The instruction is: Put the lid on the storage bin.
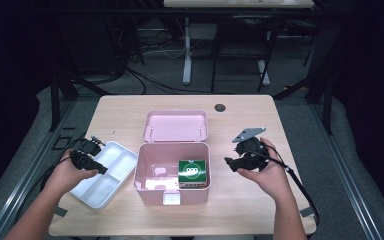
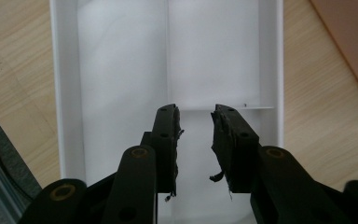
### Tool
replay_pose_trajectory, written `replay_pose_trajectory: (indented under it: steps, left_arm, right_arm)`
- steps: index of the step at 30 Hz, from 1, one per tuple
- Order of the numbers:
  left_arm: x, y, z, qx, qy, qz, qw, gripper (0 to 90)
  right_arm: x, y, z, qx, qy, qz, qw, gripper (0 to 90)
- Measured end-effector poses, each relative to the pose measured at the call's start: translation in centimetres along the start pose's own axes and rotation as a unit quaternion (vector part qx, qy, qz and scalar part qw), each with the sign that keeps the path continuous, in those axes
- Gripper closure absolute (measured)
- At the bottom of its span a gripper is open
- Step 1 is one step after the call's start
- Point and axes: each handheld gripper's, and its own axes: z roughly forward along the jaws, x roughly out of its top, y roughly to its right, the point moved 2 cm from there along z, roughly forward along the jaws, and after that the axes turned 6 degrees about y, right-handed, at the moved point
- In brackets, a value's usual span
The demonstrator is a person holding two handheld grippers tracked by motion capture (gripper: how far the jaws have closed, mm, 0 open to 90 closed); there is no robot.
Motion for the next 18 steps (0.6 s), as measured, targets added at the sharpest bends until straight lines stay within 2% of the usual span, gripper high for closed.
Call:
replay_pose_trajectory:
  steps: [4, 6, 8, 12, 18]
  left_arm:
    - [0.1, -0.3, 1.1, 0.010, -0.033, 0.007, 0.9994, 73.7]
    - [0.1, -0.5, 1.4, 0.010, -0.042, 0.006, 0.9991, 75.2]
    - [0.1, -0.6, 1.8, 0.008, -0.049, 0.004, 0.9987, 76.7]
    - [0.0, -0.8, 2.6, 0.003, -0.064, -0.002, 0.9979, 77.2]
    - [-0.2, -1.4, 2.9, 0.006, -0.061, -0.017, 0.9980, 77.9]
  right_arm:
    - [-0.3, 0.3, -0.6, 0.000, 0.011, 0.009, 0.9999, 32.6]
    - [-0.4, 0.4, -0.7, 0.002, 0.009, 0.014, 0.9999, 32.5]
    - [-0.5, 0.5, -0.7, -0.008, 0.011, 0.015, 0.9998, 32.5]
    - [-0.5, 0.4, -0.9, -0.003, 0.019, 0.017, 0.9997, 32.5]
    - [-0.5, 0.3, -0.9, -0.003, 0.021, 0.018, 0.9996, 32.5]
